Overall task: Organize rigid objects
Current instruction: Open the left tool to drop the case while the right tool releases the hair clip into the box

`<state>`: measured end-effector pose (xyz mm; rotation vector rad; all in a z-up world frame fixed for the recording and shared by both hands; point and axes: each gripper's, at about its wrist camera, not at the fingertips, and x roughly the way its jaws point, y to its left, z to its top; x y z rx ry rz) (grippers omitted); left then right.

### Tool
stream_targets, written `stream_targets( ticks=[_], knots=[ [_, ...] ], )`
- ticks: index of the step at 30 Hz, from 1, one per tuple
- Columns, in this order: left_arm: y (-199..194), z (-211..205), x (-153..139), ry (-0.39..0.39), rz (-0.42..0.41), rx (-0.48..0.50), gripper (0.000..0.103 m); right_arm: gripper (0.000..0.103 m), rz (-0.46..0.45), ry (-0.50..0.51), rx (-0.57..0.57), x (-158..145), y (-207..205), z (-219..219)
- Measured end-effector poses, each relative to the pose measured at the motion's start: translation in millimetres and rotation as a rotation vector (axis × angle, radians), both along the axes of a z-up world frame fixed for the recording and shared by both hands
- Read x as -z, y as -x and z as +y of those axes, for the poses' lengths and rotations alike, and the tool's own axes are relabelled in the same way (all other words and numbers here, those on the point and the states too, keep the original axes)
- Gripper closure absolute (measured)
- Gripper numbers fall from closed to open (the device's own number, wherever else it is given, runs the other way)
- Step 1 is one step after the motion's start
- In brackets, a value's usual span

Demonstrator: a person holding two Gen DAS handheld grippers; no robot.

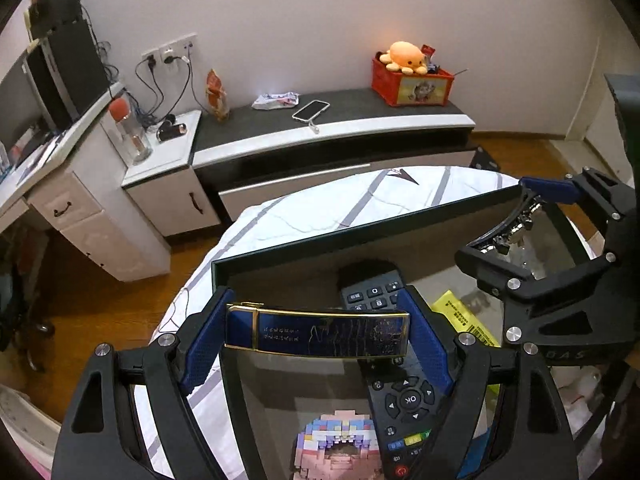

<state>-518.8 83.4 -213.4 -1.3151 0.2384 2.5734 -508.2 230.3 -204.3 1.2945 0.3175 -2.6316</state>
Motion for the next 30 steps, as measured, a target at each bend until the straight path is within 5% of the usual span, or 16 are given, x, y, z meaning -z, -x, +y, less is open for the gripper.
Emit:
stream_targets(
  ticks=[14,18,30],
  knots=[
    [-5,-4,-4,-0.003,0.022,-0.003,0.017,0.006,0.04,-0.057,0.005,-6,-2,-10],
    [-14,-4,-14,-0.021,0.075,0.007,0.0,0.006,0.058,-0.041,0.008,-9,-4,-10],
    [-52,-19,-43,-0.021,0.141,-0.02,0.0,0.0,0.09,-0.009,0.018,-20,-19,-11]
  ],
)
